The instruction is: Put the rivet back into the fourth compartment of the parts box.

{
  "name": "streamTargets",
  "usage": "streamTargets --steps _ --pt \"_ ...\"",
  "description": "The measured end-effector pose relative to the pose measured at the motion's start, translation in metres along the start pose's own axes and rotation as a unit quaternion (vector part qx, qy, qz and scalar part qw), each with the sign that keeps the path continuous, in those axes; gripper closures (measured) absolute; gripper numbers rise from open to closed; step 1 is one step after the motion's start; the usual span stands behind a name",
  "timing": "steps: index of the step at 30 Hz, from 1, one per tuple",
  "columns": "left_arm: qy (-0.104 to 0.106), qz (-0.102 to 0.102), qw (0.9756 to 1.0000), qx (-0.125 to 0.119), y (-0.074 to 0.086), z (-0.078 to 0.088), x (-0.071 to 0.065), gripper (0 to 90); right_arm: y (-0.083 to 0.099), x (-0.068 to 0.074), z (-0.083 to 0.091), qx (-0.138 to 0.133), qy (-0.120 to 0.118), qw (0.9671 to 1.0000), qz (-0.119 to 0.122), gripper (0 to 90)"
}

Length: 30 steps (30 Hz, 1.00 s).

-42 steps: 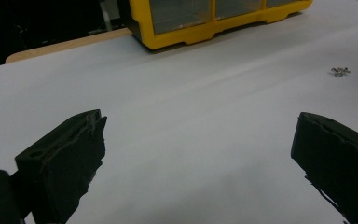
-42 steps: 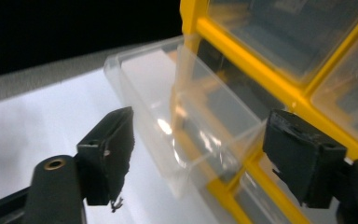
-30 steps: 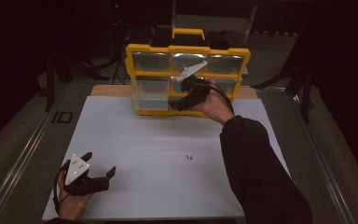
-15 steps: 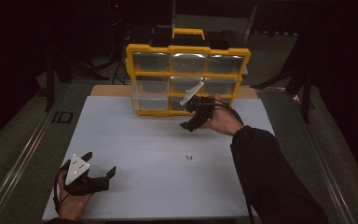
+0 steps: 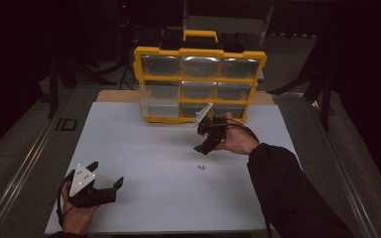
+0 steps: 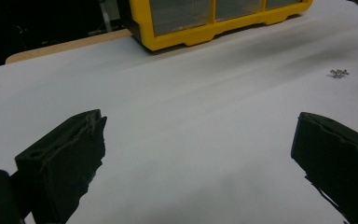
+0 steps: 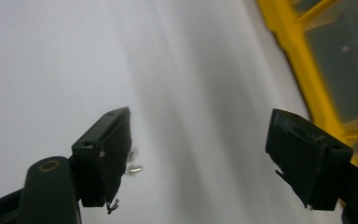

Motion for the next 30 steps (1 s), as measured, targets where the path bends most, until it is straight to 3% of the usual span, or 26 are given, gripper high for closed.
streamTargets --steps 14,24,27,30 --pt "0.000 -0.002 1.0000 0.001 0.000 0.000 0.000 3.3 0.014 0.022 -0.036 0.030 -0.033 0.9990 0.001 22.4" --pt "0.000 -0.002 1.0000 0.002 0.000 0.000 0.000 3.2 0.026 0.035 -0.061 0.063 -0.063 0.9958 0.021 25.5" --pt "-0.001 -0.001 1.0000 0.003 0.001 -0.001 0.000 3.3 0.029 0.037 -0.066 0.072 -0.071 0.9947 0.018 29.3" --pt "-0.001 -0.001 1.0000 0.003 0.000 -0.001 -0.001 3.3 0.032 0.038 -0.070 0.076 -0.075 0.9941 0.020 39.5"
Point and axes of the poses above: each handheld gripper's, and its own axes: z roughly backward along the jaws, y roughly out of its underside, x roughly to its left, the point moved 5 cm from there along -z, roughly forward along the jaws, and after that the axes turned 6 degrees about z, right-handed, at the moved point
